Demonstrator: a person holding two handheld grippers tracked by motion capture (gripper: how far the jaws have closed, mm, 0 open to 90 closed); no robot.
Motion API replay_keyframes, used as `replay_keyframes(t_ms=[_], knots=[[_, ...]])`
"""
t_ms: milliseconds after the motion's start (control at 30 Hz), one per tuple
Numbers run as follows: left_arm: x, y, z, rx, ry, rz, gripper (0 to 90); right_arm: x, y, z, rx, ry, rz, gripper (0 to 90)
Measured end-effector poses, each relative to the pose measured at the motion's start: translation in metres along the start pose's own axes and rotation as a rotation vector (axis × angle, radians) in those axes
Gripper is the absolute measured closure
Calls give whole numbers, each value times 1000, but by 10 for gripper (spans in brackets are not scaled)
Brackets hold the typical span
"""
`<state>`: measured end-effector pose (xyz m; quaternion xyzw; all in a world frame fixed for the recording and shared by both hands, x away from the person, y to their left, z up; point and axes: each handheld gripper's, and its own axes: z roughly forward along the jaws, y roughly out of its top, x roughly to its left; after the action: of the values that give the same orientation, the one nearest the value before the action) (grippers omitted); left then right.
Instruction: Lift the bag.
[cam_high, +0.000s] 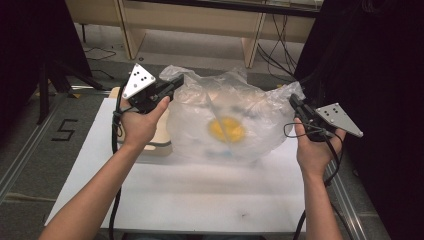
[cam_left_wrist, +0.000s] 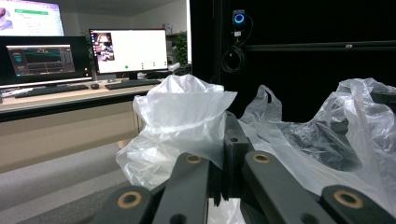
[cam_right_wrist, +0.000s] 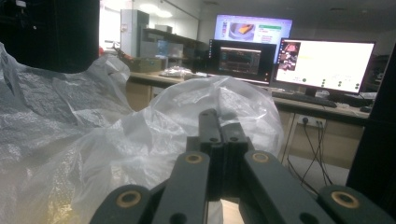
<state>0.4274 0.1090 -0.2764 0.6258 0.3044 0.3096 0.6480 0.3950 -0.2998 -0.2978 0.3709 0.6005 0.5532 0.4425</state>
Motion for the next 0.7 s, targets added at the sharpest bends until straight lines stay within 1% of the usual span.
replay_keyframes(t_ms=[67,200,367,633,700], knots=[[0,-1,1,0,-1,-3,890,0,-1,1,2,-1,-4,900],[1,-5,2,20,-1,5,890,2,-3,3,8,-1,-16,900],[1,-13,4,46,-4,2,890,4,-8,5,24,0,-36,900],[-4,-25,8,101,-26,27,889,9,-20,9,62,1,-61,900],[-5,-28,10,105,-22,25,889,11,-22,10,78,4,-66,900]])
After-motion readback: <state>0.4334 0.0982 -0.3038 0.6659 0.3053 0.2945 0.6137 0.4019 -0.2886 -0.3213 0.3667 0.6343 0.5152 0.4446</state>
